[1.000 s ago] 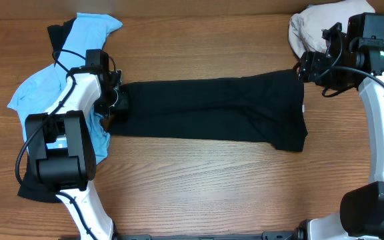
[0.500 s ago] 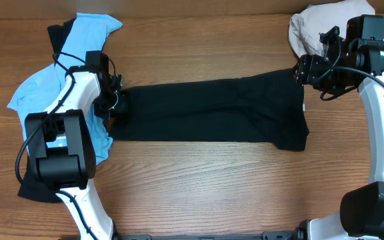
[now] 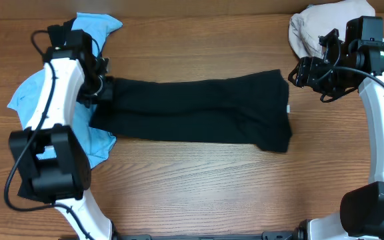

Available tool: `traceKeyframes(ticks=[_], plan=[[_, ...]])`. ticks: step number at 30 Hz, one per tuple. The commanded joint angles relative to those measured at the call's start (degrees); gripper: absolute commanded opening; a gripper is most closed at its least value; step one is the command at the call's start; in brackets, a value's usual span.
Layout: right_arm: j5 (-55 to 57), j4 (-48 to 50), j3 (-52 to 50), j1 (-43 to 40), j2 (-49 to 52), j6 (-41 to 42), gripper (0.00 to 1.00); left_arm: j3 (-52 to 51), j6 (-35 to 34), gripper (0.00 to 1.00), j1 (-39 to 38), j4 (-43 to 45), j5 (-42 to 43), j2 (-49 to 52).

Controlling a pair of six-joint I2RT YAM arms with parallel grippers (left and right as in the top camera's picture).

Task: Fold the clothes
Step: 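Fold the black T-shirt's left end rightward over itself with the left gripper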

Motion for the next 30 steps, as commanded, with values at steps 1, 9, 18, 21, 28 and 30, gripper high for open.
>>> traceKeyframes(ticks=[1, 9, 18, 21, 28, 30], plan=[[-0.5, 0.0, 0.3, 0.0, -0.2, 0.2, 0.73, 3.7, 3.8, 0.04, 0.4, -1.7, -3.9, -4.9], [-0.5, 0.1, 0.3, 0.0, -0.2, 0.2, 0.73, 5.1, 3.3, 0.04, -6.6, -1.1, 0.7, -4.8], [-0.4, 0.1, 0.2, 0.0, -0.2, 0.1, 0.74, 5.0, -1.0, 0.04, -19.7, 3.8, 0.7, -0.5], [0.2, 0.1, -0.6, 0.0, -0.2, 0.0, 0.74, 5.0, -4.6, 0.04, -25.0, 7.3, 0.7, 2.9], [1.7, 0.2, -1.7, 0.0, -0.2, 0.0, 0.75, 5.0, -9.7, 0.06, -32.4, 12.2, 0.8, 8.5], [1.7, 0.5, -1.7, 0.0, -0.1, 0.0, 0.75, 5.0, -11.5, 0.11, -34.3, 14.0, 0.7, 9.1]])
